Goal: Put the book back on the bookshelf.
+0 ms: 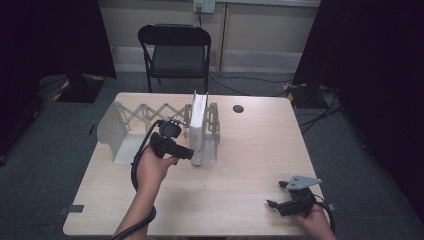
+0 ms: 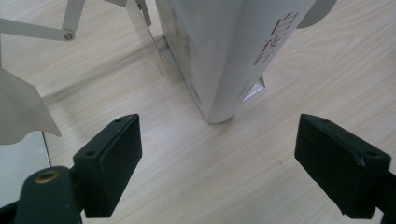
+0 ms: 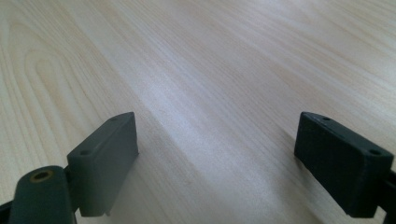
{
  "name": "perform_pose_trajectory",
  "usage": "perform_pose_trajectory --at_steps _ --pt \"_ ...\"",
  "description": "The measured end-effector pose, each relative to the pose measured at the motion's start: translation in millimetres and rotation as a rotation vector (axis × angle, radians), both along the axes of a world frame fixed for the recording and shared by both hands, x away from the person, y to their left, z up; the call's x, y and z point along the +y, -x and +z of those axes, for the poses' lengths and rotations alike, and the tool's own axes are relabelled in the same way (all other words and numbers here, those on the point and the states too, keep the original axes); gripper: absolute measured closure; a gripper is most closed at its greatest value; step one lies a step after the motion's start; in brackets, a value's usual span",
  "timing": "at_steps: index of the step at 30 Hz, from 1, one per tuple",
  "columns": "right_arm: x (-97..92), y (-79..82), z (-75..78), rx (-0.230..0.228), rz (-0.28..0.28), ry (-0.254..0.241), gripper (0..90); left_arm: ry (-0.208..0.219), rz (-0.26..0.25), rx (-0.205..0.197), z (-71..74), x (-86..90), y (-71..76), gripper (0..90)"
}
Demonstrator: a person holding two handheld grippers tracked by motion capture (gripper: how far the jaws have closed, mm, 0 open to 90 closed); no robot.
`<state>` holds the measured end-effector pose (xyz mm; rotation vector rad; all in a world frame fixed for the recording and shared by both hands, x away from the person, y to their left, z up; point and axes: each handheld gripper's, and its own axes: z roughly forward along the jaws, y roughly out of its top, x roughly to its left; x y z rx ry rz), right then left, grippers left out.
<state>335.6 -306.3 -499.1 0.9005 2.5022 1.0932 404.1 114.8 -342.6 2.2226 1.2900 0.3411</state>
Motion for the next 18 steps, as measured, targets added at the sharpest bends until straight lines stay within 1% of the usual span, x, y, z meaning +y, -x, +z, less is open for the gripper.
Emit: perform_pose_trajectory --at_steps 4,11,18 --pt "0.0 0.0 0.0 0.001 0.000 0.000 12.9 0.002 0.000 -0.001 -3.8 3.2 1.3 14.9" --pt "-0.1 0.0 0.0 0.001 0.001 0.000 12.9 0.015 -0.002 0.014 -13.4 8.2 3.2 14.8" --pt "-0.1 -0.1 0.0 0.001 0.002 0.000 12.9 0.013 -0.006 0.024 -22.1 12.9 5.8 14.8"
